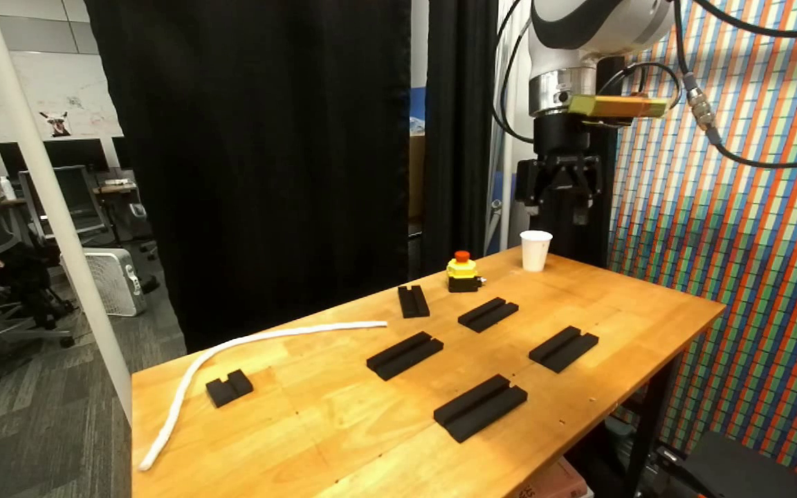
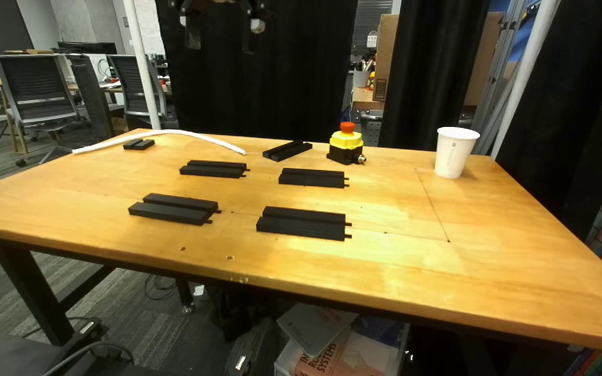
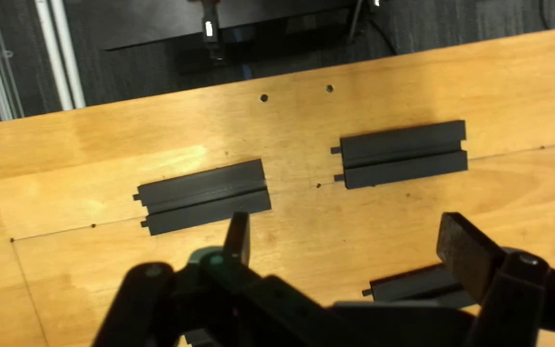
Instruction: Connect four black pieces together
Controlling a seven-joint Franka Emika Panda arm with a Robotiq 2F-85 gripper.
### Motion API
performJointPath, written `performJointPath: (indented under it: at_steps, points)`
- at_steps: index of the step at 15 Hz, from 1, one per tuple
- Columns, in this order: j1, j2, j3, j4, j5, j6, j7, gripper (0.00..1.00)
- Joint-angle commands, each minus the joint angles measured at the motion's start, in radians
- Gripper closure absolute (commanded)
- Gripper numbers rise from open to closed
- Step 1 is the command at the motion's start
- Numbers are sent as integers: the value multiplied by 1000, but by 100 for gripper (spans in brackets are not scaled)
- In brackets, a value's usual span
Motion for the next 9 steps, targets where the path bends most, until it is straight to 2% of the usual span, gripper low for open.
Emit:
performJointPath:
  at_steps: [1, 9]
  points:
    - [-21, 121, -20, 118, 96, 47, 110, 0]
    - [-64, 483, -74, 394, 239, 234, 355, 0]
